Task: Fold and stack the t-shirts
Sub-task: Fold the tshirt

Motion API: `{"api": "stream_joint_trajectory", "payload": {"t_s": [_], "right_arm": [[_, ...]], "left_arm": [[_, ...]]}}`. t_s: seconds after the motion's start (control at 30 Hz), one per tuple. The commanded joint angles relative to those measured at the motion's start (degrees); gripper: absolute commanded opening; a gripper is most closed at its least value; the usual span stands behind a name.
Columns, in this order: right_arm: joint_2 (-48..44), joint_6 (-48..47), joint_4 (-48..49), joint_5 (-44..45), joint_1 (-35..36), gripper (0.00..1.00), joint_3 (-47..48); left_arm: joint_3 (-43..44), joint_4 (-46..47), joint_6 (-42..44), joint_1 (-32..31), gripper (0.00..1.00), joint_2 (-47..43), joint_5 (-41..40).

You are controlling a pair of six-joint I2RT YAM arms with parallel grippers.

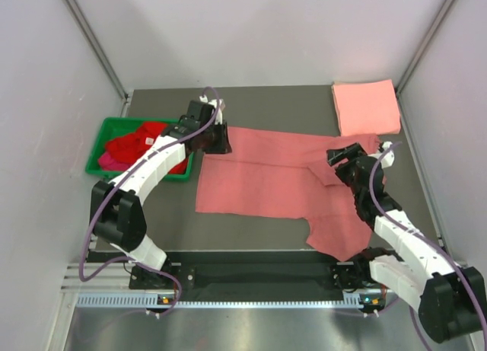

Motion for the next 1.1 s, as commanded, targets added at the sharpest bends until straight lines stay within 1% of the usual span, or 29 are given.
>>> {"api": "stream_joint_trajectory", "payload": {"t_s": [0.0, 0.03, 0.07, 0.13, 0.17, 0.27, 0.3, 0.37, 0.4, 0.43, 0.47, 0.5, 0.53, 0.57, 0.6, 0.63, 0.67, 0.73, 0.83, 0.97, 1.03, 1.07], "right_arm": [[-1.03, 0.74, -13.43, 3.77, 0.53, 0.71, 6.26], [-0.33, 0.39, -16.09, 3.51, 0.44, 0.71, 9.58], [1.59, 0.22, -22.12, 3.34, 0.44, 0.71, 11.53], [4.06, 0.48, -28.65, 2.81, 0.44, 0.71, 17.31], [6.24, 0.83, -34.6, 2.72, 0.44, 0.71, 18.83], [7.67, 1.18, -38.79, 0.27, 0.35, 0.7, 20.43], [7.32, 0.66, -38.53, -0.96, 0.35, 0.7, 19.47], [5.74, -0.05, -37.13, 0.16, 0.27, 0.68, 17.89], [5.22, -1.96, -36.08, 1.3, -0.78, 0.65, 16.4], [5.12, -4.59, -34.42, 0.36, -2.01, 0.6, 15.86], [5.12, -7.84, -28.48, -1.04, -3.24, 0.56, 15.34], [5.65, -10.31, -26.16, -1.49, -5.16, 0.52, 14.98], [6.52, -13.46, -24.57, -2.63, -6.05, 0.4, 15.24], [9.4, -15.15, -22.03, -3.95, -8.15, 0.37, 15.76], [11.52, -16.91, -21.4, -4.74, -8.69, 0.35, 16.64], [13.71, -19.45, -21.83, -3.79, -9.05, 0.31, 19.43], [18.78, -20.34, -24.01, -3.09, -9.4, 0.29, 20.94], [25.21, -21.76, -26.04, -2.9, -10.45, 0.27, 23.59], [30.41, -21.5, -26.84, -3.08, -10.9, 0.26, 22.89], [32.63, -20.0, -26.4, -6.5, -9.15, 0.23, 18.42], [31.76, -18.6, -27.19, -7.82, -7.65, 0.22, 16.39], [29.58, -18.25, -27.02, -8.09, -7.47, 0.22, 15.51]], "left_arm": [[2.54, -0.32, 1.69, -1.29, 0.32, -0.52, 0.99], [2.54, -1.11, 2.12, -1.82, 0.32, -0.34, 0.29], [2.37, -3.03, 2.22, -2.43, 0.32, -0.6, -0.33], [1.41, -4.63, 1.34, -3.49, 0.32, -1.13, -0.51], [0.01, -6.38, 0.64, -3.58, 0.32, -2.09, -0.6], [-5.25, -7.18, -0.07, -3.58, 0.32, -4.99, -1.91], [-6.32, -7.97, -0.16, -3.58, 0.32, -5.52, -3.57], [-8.61, -10.07, -1.03, -3.49, 0.32, -6.4, -9.1], [-9.58, -11.83, -1.3, -3.49, 0.31, -6.67, -11.82], [-10.63, -12.1, -1.91, -3.41, 0.31, -7.1, -13.94], [-12.9, -12.19, -2.09, -3.32, 0.31, -8.33, -14.22], [-14.23, -11.93, -2.35, -2.97, 0.31, -9.3, -14.39], [-15.37, -10.8, -3.14, -2.79, 0.31, -10.18, -14.66], [-17.56, -10.27, -3.41, -2.53, 0.31, -11.84, -14.75], [-18.37, -10.0, -3.58, -1.74, 0.31, -12.29, -14.49], [-18.9, -9.65, -3.76, -1.39, 0.32, -12.73, -14.31], [-19.6, -9.73, -3.76, -1.12, 0.32, -12.82, -14.57], [-20.3, -10.35, -3.76, -0.25, 0.32, -12.56, -15.53], [-21.1, -10.61, -3.5, 1.6, 0.32, -12.03, -16.51], [-22.06, -10.09, -3.06, 3.45, 0.33, -12.03, -16.59], [-22.07, -9.91, -2.71, 3.89, 0.34, -11.68, -16.24], [-22.07, -9.91, -2.62, 3.97, 0.34, -11.33, -15.98]]}}
